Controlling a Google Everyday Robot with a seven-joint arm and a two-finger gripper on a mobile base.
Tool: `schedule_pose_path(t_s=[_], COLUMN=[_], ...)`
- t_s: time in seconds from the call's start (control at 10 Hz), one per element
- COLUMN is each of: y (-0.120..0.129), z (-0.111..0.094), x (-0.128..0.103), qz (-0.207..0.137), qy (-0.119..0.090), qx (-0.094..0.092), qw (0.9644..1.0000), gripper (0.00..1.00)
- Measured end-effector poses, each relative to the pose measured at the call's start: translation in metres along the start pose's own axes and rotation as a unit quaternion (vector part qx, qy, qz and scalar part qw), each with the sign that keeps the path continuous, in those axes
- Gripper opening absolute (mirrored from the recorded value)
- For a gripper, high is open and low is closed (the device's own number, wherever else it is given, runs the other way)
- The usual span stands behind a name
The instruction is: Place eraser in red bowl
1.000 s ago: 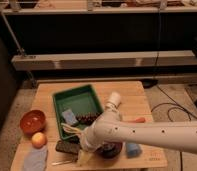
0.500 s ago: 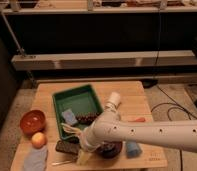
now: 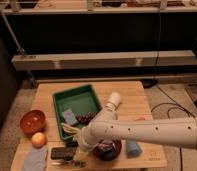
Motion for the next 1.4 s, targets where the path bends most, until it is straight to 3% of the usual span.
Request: schedule_pose_path(t_s=[0.2, 1.4], y=[0.0046, 0.0071], z=[-0.0024, -0.0024], x=[0.0029, 0.0068], qz=[0.005, 0.005], qy=[-0.003, -0.004], qx=[-0.009, -0.013], qw=[0.9999, 0.9999], gripper=[0.00, 0.00])
